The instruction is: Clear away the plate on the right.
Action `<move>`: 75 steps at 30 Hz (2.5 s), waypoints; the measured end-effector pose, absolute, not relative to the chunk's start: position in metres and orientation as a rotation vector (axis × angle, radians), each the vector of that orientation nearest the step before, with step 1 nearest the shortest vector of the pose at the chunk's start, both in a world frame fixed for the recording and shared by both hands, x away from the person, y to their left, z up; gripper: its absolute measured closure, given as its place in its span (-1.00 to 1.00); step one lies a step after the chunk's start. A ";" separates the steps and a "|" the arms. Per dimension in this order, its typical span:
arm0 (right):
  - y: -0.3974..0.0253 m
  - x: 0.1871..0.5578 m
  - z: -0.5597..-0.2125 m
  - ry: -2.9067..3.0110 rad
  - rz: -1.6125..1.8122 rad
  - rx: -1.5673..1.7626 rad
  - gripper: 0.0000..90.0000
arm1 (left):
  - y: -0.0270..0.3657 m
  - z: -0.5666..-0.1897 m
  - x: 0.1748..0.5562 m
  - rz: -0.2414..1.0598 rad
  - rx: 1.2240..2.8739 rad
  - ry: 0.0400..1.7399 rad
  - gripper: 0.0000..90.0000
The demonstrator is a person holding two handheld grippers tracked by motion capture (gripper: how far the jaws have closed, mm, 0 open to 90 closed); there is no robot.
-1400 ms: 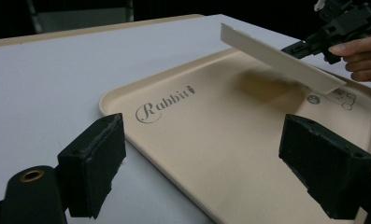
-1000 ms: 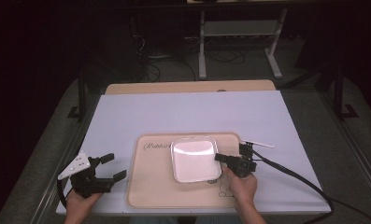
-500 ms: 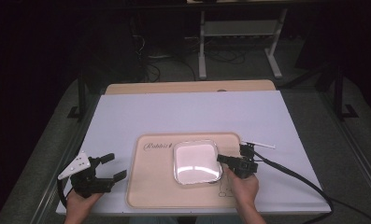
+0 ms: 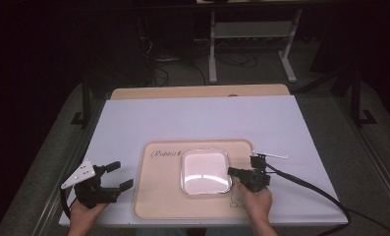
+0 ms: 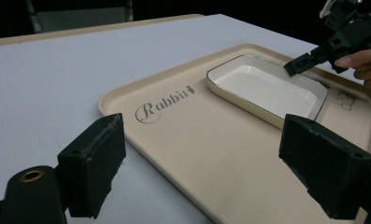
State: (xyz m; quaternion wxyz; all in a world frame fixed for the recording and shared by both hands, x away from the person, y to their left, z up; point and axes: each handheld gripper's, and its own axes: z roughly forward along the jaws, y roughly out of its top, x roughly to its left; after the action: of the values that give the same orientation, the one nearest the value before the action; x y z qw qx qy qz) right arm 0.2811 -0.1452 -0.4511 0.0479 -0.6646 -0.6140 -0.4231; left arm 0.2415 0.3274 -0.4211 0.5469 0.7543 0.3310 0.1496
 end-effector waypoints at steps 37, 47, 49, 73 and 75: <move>-0.142 0.266 -0.450 -1.945 -1.333 -1.970 0.56 | 0.327 -0.421 0.241 0.356 1.792 0.784 -0.68; -0.158 0.269 -0.432 -2.048 -1.417 -1.891 0.28 | 0.325 -0.422 0.241 0.354 1.793 0.782 -0.68; -0.162 0.269 -0.430 -2.087 -1.426 -1.889 0.22 | 0.325 -0.422 0.241 0.354 1.793 0.783 -0.68; -0.212 0.272 -0.405 -2.365 -1.691 -1.740 -0.28 | 0.321 -0.422 0.241 0.353 1.802 0.782 -0.68; -0.217 0.273 -0.402 -2.367 -1.712 -1.739 -0.29 | 0.321 -0.422 0.241 0.354 1.802 0.783 -0.68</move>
State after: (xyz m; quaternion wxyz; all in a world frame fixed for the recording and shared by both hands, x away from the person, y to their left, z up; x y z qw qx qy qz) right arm 0.2727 -0.2172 -0.4025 -0.1287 -0.5071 -0.6906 -0.4994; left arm 0.2413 0.3212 -0.4222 0.5417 0.7588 0.3296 0.1489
